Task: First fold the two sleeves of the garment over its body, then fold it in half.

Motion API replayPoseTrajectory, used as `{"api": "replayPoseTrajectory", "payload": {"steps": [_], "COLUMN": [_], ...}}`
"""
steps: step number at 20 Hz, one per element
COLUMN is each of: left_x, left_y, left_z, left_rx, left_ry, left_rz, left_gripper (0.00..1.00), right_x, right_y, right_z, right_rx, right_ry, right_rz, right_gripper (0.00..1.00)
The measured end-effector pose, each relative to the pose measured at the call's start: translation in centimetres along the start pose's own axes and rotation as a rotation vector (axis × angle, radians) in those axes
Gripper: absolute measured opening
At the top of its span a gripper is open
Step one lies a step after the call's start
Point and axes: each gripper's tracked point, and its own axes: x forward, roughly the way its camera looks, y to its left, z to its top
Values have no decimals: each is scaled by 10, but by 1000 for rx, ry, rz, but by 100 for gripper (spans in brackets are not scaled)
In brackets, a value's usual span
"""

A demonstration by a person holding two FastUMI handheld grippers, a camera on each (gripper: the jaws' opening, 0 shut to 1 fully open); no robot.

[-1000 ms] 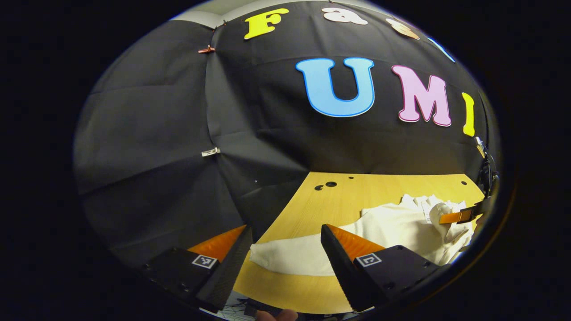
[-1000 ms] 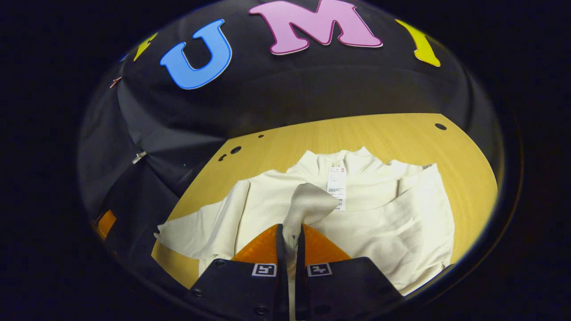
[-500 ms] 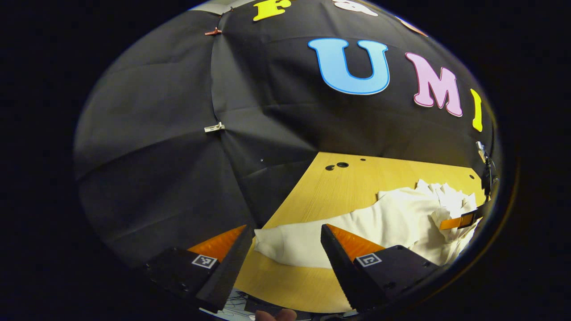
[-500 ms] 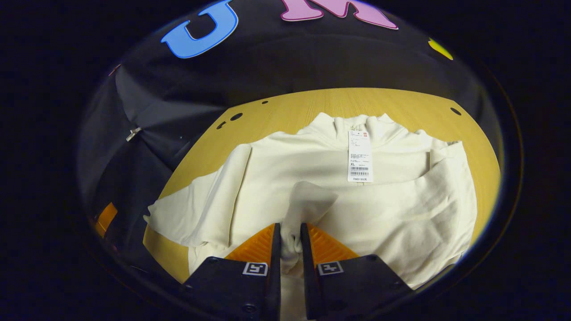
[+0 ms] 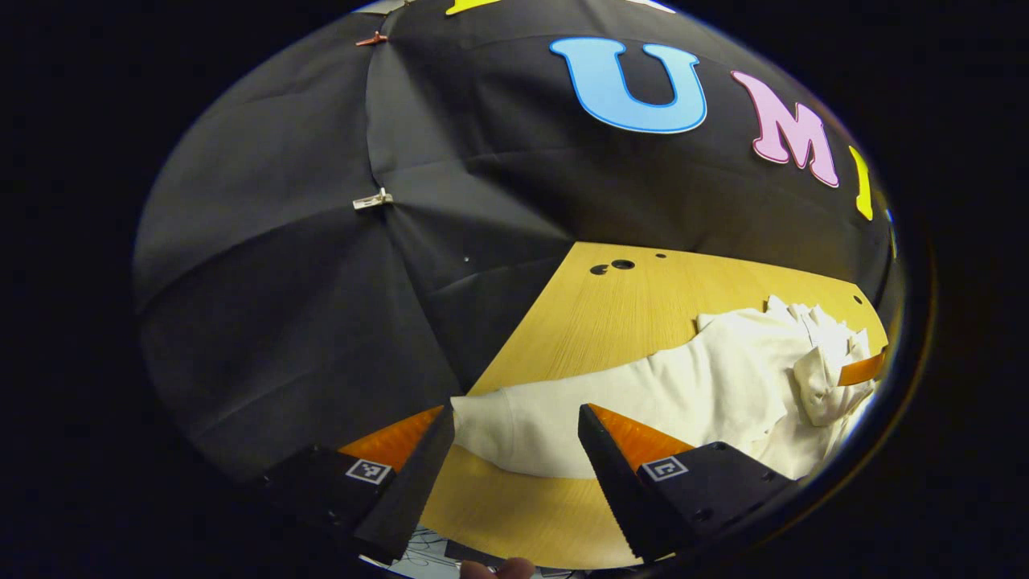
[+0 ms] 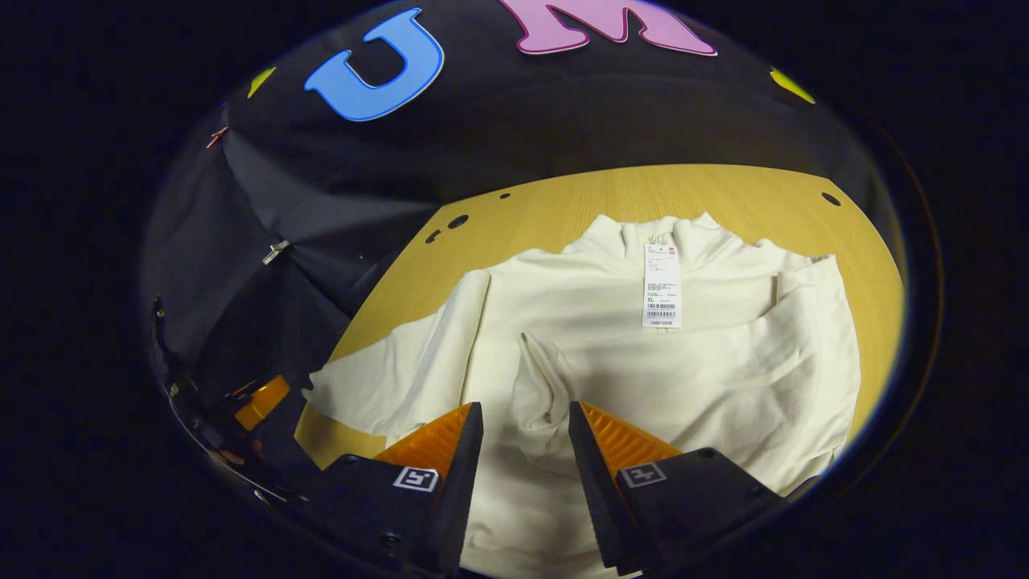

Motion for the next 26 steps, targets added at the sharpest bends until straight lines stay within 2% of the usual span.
{"api": "replayPoseTrajectory", "payload": {"steps": [3,6,15,18,19,20,22,24,25,26], "left_x": [19,38,79,84,84,87,88,88,87,86], "left_y": [3,9,22,16,6,-3,-12,-14,-14,-15], "left_z": [-15,-26,-57,-57,-57,-60,-59,-56,-54,-52], "left_rx": [6,9,20,34,28,28,58,85,91,94], "left_ry": [51,98,216,220,226,224,229,233,234,233], "left_rz": [-1,21,75,51,5,-36,-71,-52,-40,-38], "left_gripper": [97,97,97,100,98,83,54,25,15,12], "right_x": [-29,-56,-137,-151,-155,-159,-163,-166,-169,-171], "right_y": [-7,-21,-83,-95,-98,-99,-101,-104,-107,-109], "right_z": [6,6,-14,-18,-18,-18,-18,-22,-25,-27], "right_rx": [-7,1,68,108,110,110,113,121,126,132], "right_ry": [-32,-46,-62,-73,-82,-84,-87,-88,-85,-84], "right_rz": [1,-9,-115,-137,-143,-144,-139,-134,-133,-132], "right_gripper": [71,71,71,72,72,72,72,72,72,72]}}
